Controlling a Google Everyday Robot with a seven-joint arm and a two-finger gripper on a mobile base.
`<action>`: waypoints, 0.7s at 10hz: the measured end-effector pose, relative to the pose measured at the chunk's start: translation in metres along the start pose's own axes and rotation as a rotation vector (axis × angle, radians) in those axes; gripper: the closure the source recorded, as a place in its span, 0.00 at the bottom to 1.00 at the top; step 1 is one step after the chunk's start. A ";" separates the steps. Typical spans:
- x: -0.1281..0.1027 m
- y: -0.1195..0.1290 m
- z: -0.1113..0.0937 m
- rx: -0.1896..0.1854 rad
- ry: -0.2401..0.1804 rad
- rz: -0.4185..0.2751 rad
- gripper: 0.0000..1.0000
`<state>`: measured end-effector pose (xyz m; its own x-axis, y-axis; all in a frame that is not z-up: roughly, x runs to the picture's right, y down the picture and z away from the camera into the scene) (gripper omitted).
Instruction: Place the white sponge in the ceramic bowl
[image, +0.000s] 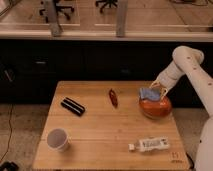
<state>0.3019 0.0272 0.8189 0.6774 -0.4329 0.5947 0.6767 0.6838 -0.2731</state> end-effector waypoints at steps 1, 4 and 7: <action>0.000 -0.001 0.002 0.003 0.000 0.001 0.95; 0.003 0.002 0.005 0.013 0.006 0.011 0.95; 0.004 0.003 0.008 0.025 0.009 0.017 0.91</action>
<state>0.3045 0.0323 0.8265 0.6914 -0.4264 0.5832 0.6578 0.7052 -0.2644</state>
